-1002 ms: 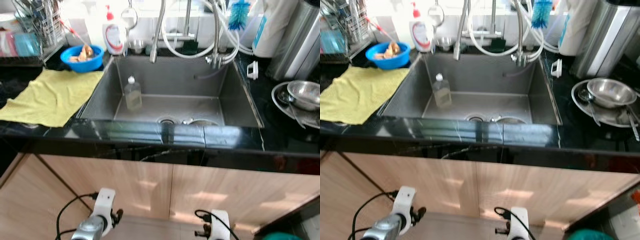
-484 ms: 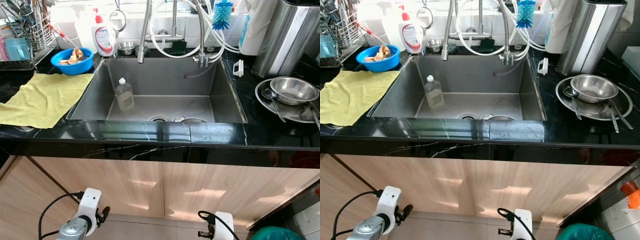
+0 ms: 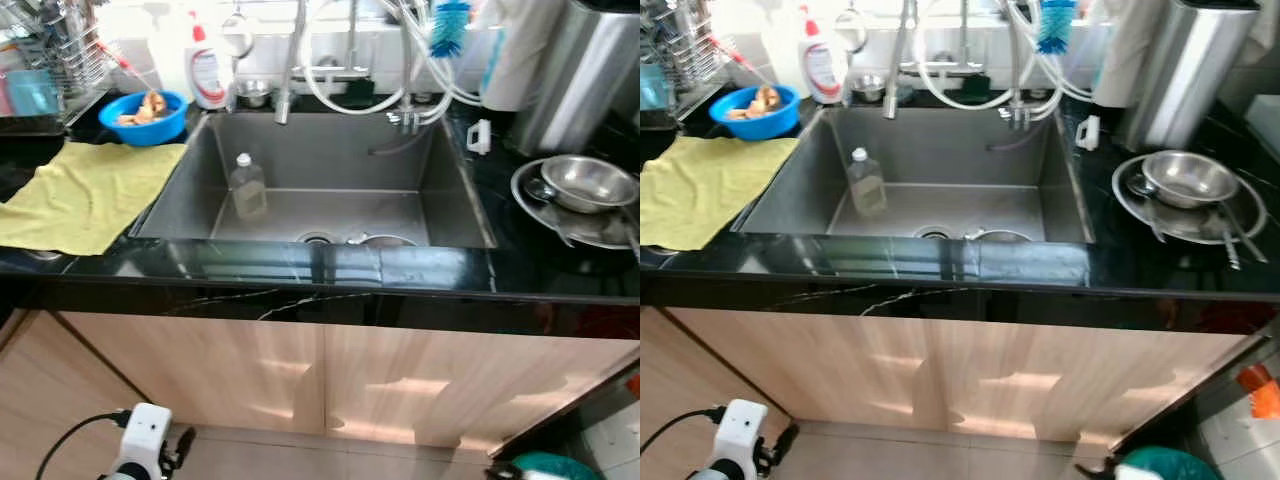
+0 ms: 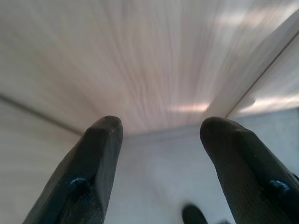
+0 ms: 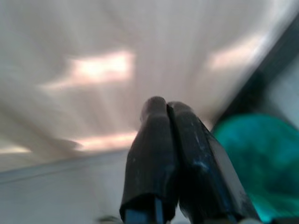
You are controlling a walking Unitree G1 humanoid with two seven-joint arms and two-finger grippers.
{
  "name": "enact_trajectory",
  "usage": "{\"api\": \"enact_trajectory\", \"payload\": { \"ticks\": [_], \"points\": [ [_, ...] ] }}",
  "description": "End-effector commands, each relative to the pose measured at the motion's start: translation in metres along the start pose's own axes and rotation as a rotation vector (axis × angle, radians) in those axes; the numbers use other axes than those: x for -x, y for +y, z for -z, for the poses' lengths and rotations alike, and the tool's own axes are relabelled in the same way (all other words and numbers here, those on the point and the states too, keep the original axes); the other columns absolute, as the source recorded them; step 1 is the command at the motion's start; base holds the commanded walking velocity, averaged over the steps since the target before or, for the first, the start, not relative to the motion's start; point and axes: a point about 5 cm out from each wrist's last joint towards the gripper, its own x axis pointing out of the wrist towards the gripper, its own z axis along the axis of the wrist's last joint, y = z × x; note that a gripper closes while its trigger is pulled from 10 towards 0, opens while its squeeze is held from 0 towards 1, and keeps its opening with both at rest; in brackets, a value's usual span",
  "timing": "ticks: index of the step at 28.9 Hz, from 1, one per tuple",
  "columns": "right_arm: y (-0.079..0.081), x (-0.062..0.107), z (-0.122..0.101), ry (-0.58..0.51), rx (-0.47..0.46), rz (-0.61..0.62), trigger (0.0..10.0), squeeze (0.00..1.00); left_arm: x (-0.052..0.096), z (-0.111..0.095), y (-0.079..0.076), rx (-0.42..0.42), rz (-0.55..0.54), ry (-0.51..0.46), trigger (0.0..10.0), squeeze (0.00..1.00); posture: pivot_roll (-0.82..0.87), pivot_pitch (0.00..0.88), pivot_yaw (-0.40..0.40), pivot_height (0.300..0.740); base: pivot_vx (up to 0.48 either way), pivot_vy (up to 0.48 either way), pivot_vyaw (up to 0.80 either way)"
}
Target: Kitchen organization
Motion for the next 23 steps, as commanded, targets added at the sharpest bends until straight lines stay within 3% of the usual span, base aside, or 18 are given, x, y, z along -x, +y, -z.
{"api": "enact_trajectory", "payload": {
  "ticks": [1, 7, 12, 14, 18, 22, 23],
  "points": [
    [-0.004, 0.002, -0.010, -0.052, 0.024, -0.005, 10.0, 0.00, 0.006, -0.002, 0.009, -0.007, -0.034, -0.031, 10.0, 0.00, -0.11, 0.000, 0.053, 0.740, 0.000, 0.000, 0.00],
    [-0.013, 0.014, -0.038, -0.163, 0.045, 0.034, 10.0, 0.00, 0.015, -0.020, 0.022, 0.023, -0.153, -0.156, 10.0, 0.00, -0.11, 0.000, 0.050, 0.740, 0.000, 0.000, 0.00],
    [-0.019, 0.027, -0.084, -0.306, 0.134, 0.072, 10.0, 0.00, 0.029, -0.057, 0.027, 0.049, -0.267, -0.328, 10.0, 0.00, -0.10, 0.000, 0.039, 0.740, 0.000, 0.000, 0.00],
    [-0.019, 0.028, -0.088, -0.318, 0.138, 0.074, 10.0, 0.00, 0.030, -0.060, 0.027, 0.050, -0.277, -0.342, 10.0, 0.00, -0.10, 0.000, 0.039, 0.740, 0.000, 0.000, 0.00],
    [-0.018, 0.035, -0.140, -0.453, 0.162, 0.109, 10.0, 0.00, 0.040, -0.102, 0.029, 0.027, -0.320, -0.472, 10.0, 0.00, -0.09, 0.000, 0.028, 0.740, 0.000, 0.000, 0.00],
    [-0.013, 0.036, -0.177, -0.561, 0.186, 0.129, 10.0, 0.00, 0.041, -0.147, 0.031, -0.028, -0.315, -0.602, 10.0, 0.00, -0.08, 0.000, 0.028, 0.740, 0.000, 0.000, 0.00],
    [-0.013, 0.036, -0.177, -0.561, 0.186, 0.129, 10.0, 0.00, 0.041, -0.147, 0.031, -0.028, -0.315, -0.602, 10.0, 0.00, -0.08, 0.000, 0.028, 0.740, 0.000, 0.000, 0.00]
  ]
}}
